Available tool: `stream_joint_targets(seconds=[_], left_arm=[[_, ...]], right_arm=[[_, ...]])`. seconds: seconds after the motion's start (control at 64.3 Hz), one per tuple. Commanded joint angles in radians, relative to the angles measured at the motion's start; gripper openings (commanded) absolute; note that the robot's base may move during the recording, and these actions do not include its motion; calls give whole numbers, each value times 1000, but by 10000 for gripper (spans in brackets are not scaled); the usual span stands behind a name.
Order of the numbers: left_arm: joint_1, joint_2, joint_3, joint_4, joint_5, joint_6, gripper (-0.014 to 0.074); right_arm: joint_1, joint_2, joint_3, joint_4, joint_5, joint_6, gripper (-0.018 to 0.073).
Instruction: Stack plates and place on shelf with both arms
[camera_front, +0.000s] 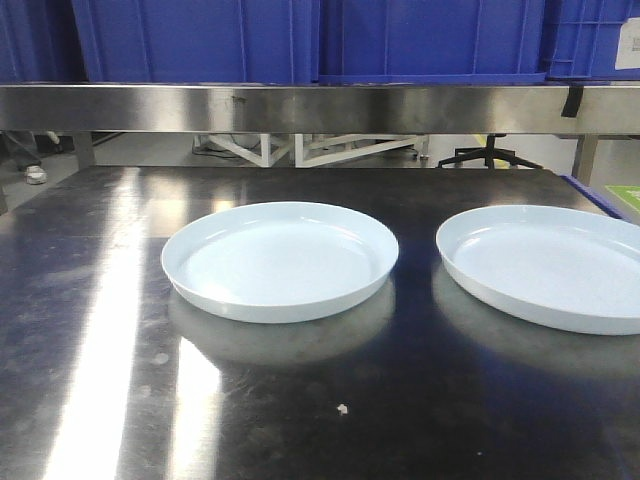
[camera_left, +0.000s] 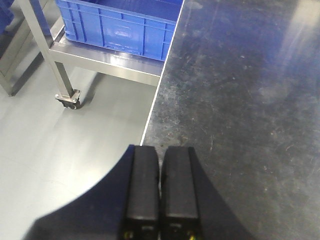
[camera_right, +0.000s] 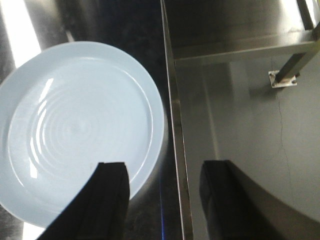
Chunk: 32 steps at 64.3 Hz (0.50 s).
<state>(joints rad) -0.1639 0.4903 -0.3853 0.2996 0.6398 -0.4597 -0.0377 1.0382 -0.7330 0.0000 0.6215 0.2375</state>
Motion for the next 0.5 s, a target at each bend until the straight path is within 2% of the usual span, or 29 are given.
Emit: stream_joint_targets(seconds=[0.0, 0.28, 0.482], left_arm=[[4, 2, -26, 14, -58, -9, 98], [4, 2, -26, 14, -58, -9, 98], [4, 2, -26, 14, -58, -9, 98]], right_arm=[[-1, 16, -35, 0, -47, -8, 446], [-1, 76, -35, 0, -53, -8, 446], [-1, 111, -44, 0, -119, -8, 446]])
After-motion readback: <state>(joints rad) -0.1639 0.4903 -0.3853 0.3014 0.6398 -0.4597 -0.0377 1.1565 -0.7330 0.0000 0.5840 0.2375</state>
